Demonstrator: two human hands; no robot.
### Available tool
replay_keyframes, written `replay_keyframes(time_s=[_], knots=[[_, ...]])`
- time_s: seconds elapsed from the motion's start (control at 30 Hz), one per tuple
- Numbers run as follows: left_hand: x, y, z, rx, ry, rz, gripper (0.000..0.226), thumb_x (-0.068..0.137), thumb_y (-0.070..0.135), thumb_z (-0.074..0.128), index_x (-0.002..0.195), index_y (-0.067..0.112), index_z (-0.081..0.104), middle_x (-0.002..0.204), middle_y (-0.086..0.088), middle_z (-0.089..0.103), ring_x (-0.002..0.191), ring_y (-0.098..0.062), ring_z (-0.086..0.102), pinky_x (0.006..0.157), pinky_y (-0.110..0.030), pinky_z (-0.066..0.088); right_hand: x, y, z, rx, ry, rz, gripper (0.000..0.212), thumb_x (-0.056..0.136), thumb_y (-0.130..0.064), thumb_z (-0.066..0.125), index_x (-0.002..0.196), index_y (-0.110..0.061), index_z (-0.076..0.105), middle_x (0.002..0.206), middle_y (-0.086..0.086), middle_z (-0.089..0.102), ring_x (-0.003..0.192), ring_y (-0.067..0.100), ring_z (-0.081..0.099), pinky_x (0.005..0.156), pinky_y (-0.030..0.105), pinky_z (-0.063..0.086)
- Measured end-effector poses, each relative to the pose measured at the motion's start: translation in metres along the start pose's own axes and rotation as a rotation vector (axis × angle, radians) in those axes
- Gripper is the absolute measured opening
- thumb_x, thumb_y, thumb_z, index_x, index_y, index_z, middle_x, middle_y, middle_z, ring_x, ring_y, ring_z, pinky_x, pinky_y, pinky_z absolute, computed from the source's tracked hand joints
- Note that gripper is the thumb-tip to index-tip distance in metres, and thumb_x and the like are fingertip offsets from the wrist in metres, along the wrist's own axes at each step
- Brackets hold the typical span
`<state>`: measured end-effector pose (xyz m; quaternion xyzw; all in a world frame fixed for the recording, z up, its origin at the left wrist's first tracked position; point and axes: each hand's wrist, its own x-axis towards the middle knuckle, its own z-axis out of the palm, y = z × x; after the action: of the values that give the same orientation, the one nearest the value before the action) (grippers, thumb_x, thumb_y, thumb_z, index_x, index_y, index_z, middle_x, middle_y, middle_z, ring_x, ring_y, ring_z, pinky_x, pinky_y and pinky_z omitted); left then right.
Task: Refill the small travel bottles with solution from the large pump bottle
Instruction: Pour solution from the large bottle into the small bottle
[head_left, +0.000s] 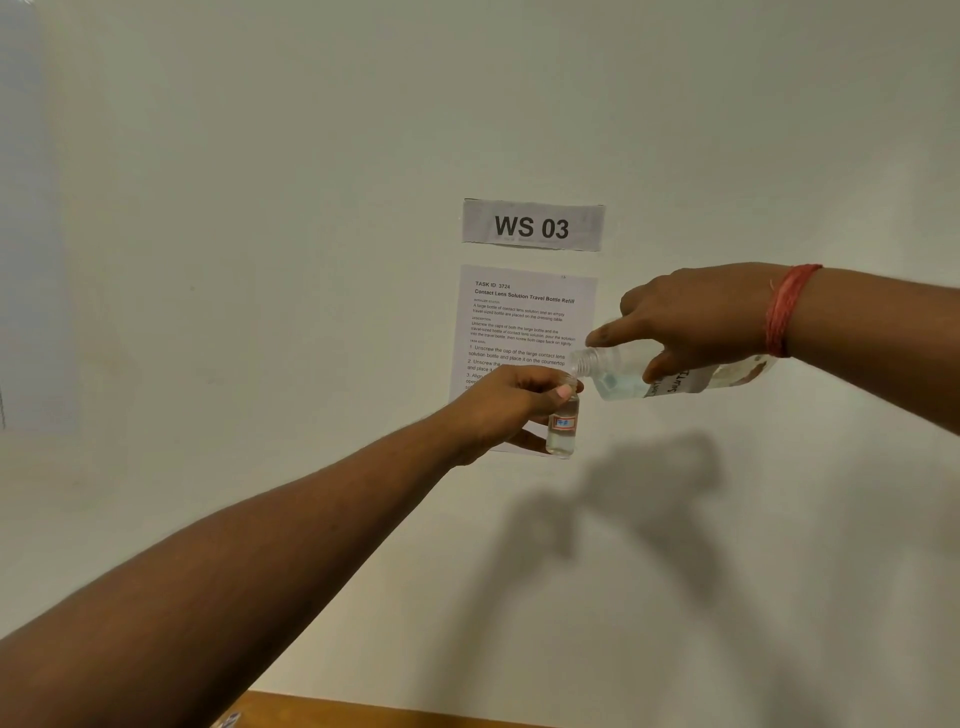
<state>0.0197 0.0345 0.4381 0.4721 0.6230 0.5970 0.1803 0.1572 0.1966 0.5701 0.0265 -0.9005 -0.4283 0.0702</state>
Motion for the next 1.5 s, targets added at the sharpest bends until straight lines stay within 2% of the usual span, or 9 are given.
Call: replay_keyframes(time_s=[0.33, 0.57, 1.0, 1.3, 1.5], knots=[[-0.0017, 0.0011, -0.0010, 0.008, -0.001, -0.002, 0.028, 0.103, 0.025, 0.059, 0.126, 0.016, 0.070, 0.122, -0.001, 0.073, 0.110, -0.018, 0.070, 0.070, -0.028, 0.062, 0.0003, -0.0010, -0.0007, 0.001, 0.004, -0.014, 0.072, 0.090, -0.051, 0.059, 0.151, -0.045, 0.020, 0.118, -0.005, 0.055, 0.085, 0.009, 0.039, 0.072, 0.022, 0.033], [-0.0020, -0.0014, -0.0002, 0.004, 0.000, -0.002, 0.021, 0.102, 0.025, 0.060, 0.119, 0.020, 0.072, 0.116, 0.000, 0.074, 0.108, -0.019, 0.071, 0.070, -0.029, 0.062, 0.0000, -0.0004, 0.0007, 0.005, -0.002, -0.015, 0.072, 0.090, -0.051, 0.059, 0.151, -0.044, 0.020, 0.119, -0.004, 0.054, 0.085, 0.009, 0.039, 0.072, 0.023, 0.034], [-0.0012, -0.0029, -0.0013, 0.047, 0.005, -0.007, 0.027, 0.103, 0.025, 0.058, 0.126, 0.013, 0.069, 0.126, -0.005, 0.070, 0.112, -0.025, 0.069, 0.085, -0.043, 0.064, 0.0036, -0.0005, 0.0030, -0.002, -0.006, -0.020, 0.073, 0.090, -0.053, 0.058, 0.151, -0.045, 0.018, 0.117, -0.004, 0.054, 0.085, 0.010, 0.042, 0.072, 0.022, 0.035], [-0.0018, -0.0024, -0.0008, 0.031, 0.008, -0.001, 0.023, 0.103, 0.024, 0.058, 0.121, 0.019, 0.071, 0.123, -0.002, 0.072, 0.110, -0.022, 0.070, 0.075, -0.033, 0.064, 0.0033, -0.0003, 0.0048, 0.004, 0.009, -0.021, 0.073, 0.090, -0.053, 0.059, 0.151, -0.045, 0.019, 0.114, -0.005, 0.054, 0.083, 0.009, 0.039, 0.071, 0.021, 0.033], [-0.0019, -0.0022, 0.0012, 0.032, 0.008, 0.004, 0.025, 0.103, 0.025, 0.058, 0.122, 0.016, 0.071, 0.127, -0.002, 0.070, 0.111, -0.022, 0.069, 0.077, -0.035, 0.064, 0.0020, 0.0012, 0.0057, 0.004, 0.011, -0.023, 0.073, 0.090, -0.053, 0.059, 0.151, -0.045, 0.020, 0.115, -0.005, 0.054, 0.083, 0.009, 0.039, 0.071, 0.022, 0.033]])
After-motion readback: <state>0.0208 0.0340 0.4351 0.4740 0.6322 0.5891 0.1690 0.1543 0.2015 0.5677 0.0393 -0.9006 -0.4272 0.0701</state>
